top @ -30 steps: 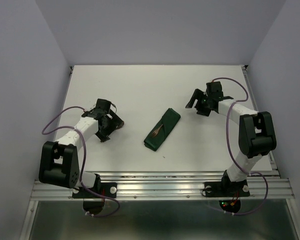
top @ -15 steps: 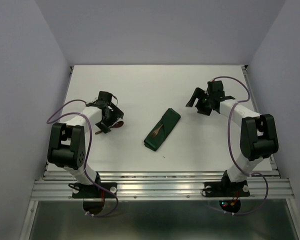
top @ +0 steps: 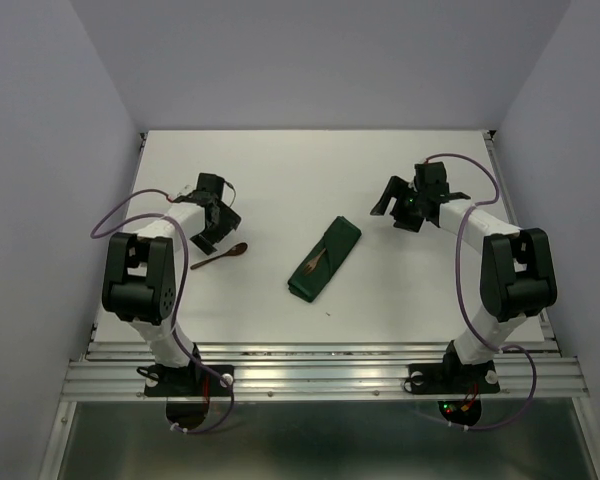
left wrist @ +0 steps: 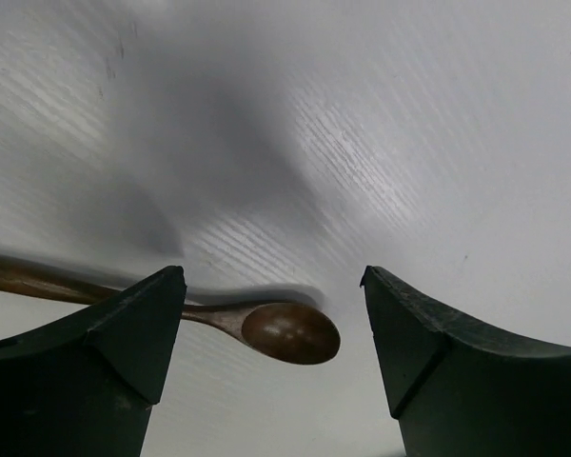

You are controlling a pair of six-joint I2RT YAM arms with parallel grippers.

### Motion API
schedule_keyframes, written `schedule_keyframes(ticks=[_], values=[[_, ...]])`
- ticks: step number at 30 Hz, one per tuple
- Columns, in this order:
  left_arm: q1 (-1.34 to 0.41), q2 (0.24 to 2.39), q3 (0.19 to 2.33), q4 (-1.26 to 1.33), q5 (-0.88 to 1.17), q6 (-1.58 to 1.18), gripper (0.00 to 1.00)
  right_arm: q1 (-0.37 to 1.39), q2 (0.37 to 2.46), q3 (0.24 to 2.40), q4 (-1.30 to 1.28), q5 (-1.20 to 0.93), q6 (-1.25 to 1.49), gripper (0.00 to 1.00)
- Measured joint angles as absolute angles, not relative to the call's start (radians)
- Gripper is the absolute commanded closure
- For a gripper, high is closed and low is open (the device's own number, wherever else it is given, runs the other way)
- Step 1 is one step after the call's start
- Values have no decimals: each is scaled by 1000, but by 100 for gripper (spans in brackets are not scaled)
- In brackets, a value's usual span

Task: Fold the napkin into a case and place the utensils inside
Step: Move the spoon to the center of the board.

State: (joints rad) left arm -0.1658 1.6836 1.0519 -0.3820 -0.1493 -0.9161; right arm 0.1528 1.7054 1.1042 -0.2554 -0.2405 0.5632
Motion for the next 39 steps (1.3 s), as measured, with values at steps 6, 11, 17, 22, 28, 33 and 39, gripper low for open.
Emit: schedule_keyframes(ticks=[6,11,17,22,28,33,39], values=[[-162,1771,1139,-385,-200,-923,20,153,1705,1097,-255,-248,563,15],[-162,1777,1144,-392,-228,-922,19,153,1705,1096,-260,-252,562,15],[-168,1621,1079,-432,-266,-926,7,153,1707,1096,-261,-268,562,15],[-174,1447,989,-454,-262,-945,4,153,1720,1096,-259,-288,563,15],[-181,1409,857,-455,-214,-1008,5,153,1750,1096,-254,-314,565,15],[-183,1460,838,-437,-186,-1044,5,153,1755,1096,-253,-319,565,15],[-183,1593,915,-421,-194,-1050,9,153,1755,1096,-254,-322,565,15]])
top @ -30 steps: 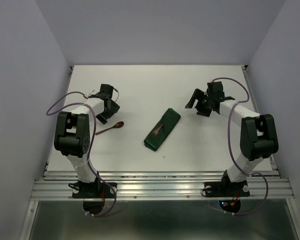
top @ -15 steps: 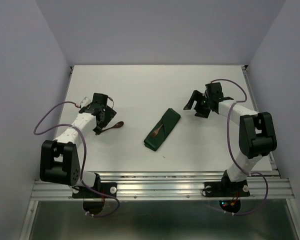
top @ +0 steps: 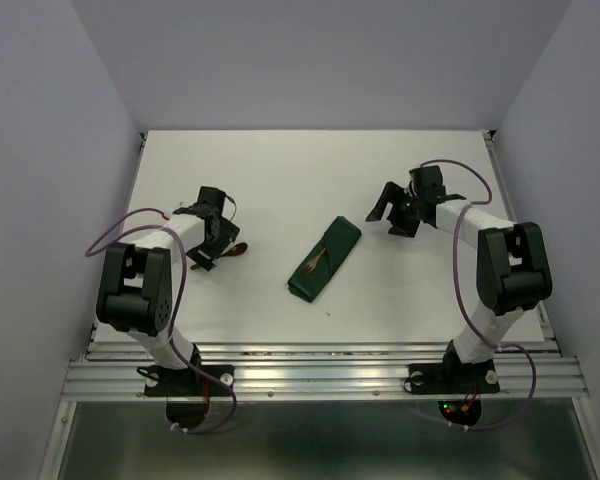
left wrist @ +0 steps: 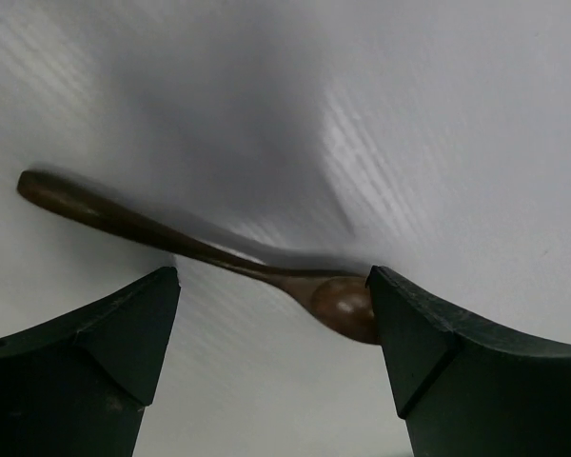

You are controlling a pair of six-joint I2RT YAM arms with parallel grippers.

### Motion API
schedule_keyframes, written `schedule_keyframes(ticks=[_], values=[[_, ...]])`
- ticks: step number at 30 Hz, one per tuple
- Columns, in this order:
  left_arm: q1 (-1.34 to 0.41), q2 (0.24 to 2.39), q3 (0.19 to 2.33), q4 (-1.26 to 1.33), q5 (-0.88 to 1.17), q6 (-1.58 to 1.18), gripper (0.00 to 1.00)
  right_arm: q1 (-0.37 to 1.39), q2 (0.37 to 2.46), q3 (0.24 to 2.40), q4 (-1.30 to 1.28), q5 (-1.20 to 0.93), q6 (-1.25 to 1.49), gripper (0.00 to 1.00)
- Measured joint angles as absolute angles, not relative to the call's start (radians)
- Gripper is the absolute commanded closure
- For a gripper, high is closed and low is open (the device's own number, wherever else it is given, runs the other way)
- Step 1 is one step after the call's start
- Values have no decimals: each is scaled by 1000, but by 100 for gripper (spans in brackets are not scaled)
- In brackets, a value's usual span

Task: Fold the napkin into a case and place the utensils inside
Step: Move the spoon to the center of the board, then pick up the spoon from the center of the board.

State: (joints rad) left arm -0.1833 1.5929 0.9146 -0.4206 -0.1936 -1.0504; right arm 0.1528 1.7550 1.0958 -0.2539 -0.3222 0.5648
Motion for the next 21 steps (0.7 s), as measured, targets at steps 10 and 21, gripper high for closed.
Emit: schedule_keyframes(ticks=[10,21], values=[[-183,1813,1156,-361,-209,-909,24,153,1753,1080,-255,-322,565,15],[-254,1921,1290,-358,-158,-637,40,153,1751,1070,-254,-322,565,14]])
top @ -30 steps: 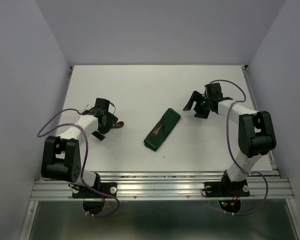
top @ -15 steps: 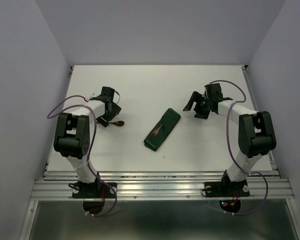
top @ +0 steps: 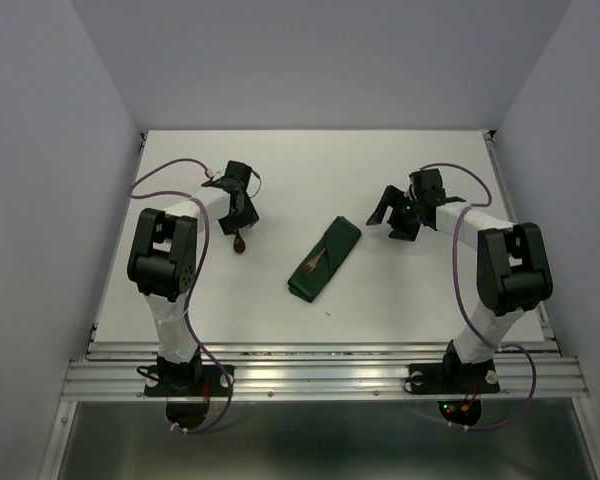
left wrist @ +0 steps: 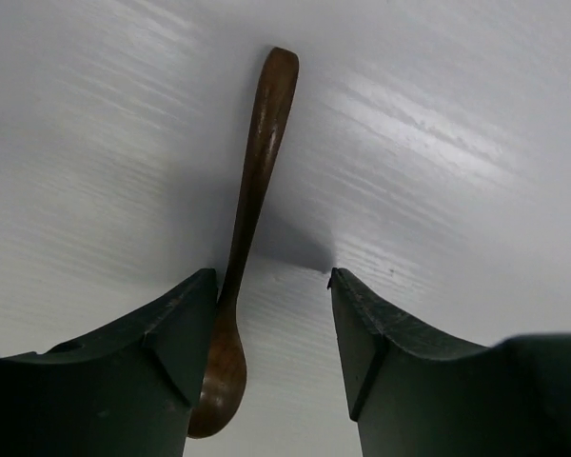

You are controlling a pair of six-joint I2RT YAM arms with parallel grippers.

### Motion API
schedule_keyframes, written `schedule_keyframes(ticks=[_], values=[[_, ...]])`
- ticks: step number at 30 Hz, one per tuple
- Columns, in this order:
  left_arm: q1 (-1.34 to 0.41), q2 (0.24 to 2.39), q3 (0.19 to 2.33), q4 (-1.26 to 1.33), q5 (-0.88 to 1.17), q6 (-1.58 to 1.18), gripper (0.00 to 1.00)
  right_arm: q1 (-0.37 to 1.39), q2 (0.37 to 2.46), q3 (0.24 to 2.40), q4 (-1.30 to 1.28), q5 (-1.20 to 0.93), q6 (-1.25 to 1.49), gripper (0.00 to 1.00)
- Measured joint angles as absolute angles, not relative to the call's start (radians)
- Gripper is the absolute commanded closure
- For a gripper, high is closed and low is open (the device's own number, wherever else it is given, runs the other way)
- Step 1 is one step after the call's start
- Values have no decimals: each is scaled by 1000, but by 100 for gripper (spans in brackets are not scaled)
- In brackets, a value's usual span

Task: Fold the napkin into a case and place the utensils inside
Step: Pick up the spoon from the center of the board.

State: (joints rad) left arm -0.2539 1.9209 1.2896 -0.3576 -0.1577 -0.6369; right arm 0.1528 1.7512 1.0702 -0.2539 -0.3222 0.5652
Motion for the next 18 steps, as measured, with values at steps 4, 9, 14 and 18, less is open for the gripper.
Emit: schedule_keyframes(ticks=[4,9,14,18], values=[[-304,1921,1290,-389,-181,-597,65,153,1751,1070,-254,-322,565,14],[-314,1922,1290,-410,-198,-561,82,153,1751,1070,-253,-322,565,14],[-313,1946,1325,-428,-202,-518,82,153,1751,1070,-253,-323,565,14],[-313,1965,1353,-435,-203,-475,71,153,1751,1070,-253,-323,565,14]])
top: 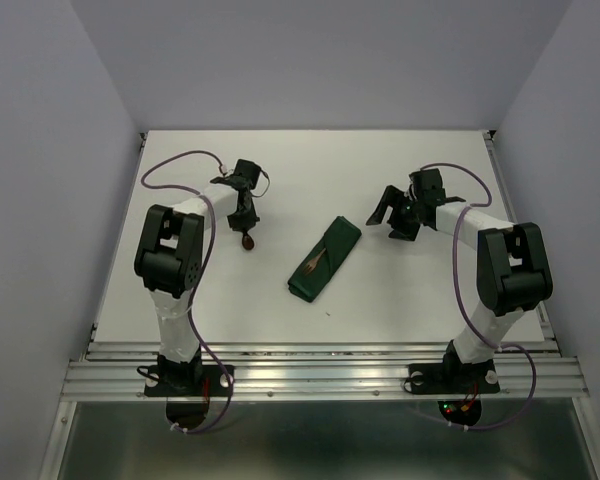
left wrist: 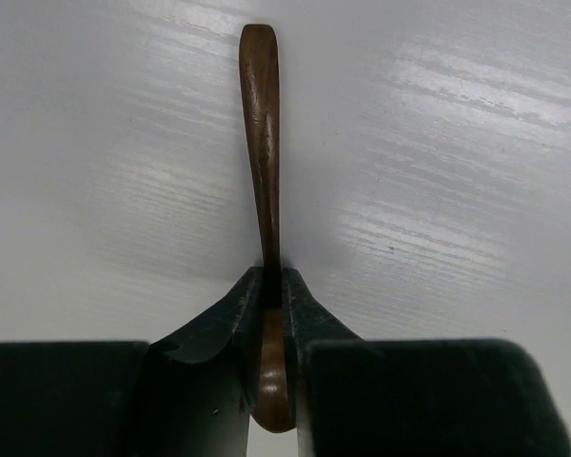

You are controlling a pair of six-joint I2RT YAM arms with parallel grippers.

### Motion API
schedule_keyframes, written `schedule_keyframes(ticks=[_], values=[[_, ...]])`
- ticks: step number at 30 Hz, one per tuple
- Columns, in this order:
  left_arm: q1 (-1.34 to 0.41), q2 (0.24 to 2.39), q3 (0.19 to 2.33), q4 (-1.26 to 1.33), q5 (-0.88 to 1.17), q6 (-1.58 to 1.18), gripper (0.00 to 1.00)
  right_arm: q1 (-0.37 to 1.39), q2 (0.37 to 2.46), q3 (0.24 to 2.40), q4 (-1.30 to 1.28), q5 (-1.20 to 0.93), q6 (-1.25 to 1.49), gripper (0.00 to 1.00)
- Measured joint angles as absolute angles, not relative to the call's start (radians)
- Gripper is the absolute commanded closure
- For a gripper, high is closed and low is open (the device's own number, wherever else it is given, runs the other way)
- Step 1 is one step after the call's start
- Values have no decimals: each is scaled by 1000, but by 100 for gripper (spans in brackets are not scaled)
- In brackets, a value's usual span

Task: Fold the napkin into a case and place the utensils inside
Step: Pick up the spoon from the center of the board.

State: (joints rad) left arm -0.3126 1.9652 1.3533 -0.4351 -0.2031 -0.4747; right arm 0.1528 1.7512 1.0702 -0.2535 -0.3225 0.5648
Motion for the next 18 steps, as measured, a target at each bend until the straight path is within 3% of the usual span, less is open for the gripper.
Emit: schedule_keyframes(ticks=[5,9,13,18], values=[[-312,1980,1376,-444,-202,-426,59,153,1751,1070,-253,-323,565,15],[-312,2000,1402,-439,-181,-400,60,153,1751,1070,-253,-323,565,14],[-312,2011,1417,-435,-157,-381,100,153,1751,1070,-253,-323,565,14],[-312,2013,1425,-432,-117,-345,100,153,1751,1070,-253,-323,565,14]])
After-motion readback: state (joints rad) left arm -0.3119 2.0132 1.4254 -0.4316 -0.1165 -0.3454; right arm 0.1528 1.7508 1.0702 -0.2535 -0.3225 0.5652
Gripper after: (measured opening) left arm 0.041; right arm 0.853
